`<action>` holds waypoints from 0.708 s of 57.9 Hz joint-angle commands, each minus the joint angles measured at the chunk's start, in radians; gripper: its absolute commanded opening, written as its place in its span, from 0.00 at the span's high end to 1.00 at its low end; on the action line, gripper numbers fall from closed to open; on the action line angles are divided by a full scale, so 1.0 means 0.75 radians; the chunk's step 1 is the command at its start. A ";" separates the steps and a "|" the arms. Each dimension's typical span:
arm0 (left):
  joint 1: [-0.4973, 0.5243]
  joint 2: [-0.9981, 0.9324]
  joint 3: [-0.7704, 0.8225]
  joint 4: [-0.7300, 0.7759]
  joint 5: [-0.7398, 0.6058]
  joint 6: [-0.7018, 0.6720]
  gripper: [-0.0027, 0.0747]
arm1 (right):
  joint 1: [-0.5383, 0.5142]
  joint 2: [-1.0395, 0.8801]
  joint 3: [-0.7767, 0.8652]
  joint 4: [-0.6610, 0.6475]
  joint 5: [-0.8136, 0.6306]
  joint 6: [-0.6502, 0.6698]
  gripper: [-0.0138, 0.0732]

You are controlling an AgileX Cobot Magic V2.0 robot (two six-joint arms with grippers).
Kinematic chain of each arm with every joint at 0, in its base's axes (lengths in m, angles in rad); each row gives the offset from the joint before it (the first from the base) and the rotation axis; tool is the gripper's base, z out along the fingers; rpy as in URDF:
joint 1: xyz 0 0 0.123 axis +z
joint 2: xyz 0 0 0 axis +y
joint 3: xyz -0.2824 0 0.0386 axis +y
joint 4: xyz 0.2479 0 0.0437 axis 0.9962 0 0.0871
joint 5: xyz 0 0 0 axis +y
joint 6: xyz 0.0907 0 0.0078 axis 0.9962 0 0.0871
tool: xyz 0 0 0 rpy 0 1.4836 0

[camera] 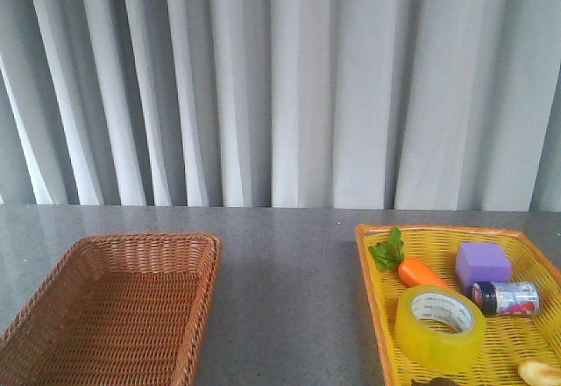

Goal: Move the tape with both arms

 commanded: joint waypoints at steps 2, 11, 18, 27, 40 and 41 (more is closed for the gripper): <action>-0.004 -0.023 -0.010 -0.013 -0.108 -0.011 0.97 | -0.007 -0.011 0.005 -0.009 -0.095 -0.009 0.85; -0.004 -0.023 -0.010 -0.013 -0.108 -0.011 0.97 | -0.007 -0.011 0.005 -0.009 -0.095 -0.009 0.85; -0.004 -0.023 -0.010 -0.013 -0.109 -0.011 0.97 | -0.007 -0.011 0.005 -0.008 -0.095 -0.009 0.85; -0.004 -0.023 -0.010 -0.013 -0.109 -0.011 0.97 | -0.007 -0.011 0.005 -0.010 -0.111 -0.012 0.85; -0.004 -0.021 -0.102 -0.015 -0.180 -0.031 0.97 | -0.007 -0.011 -0.050 0.080 -0.141 0.022 0.85; -0.004 -0.020 -0.117 -0.015 -0.177 -0.031 0.97 | -0.007 -0.011 -0.066 0.091 -0.133 0.022 0.85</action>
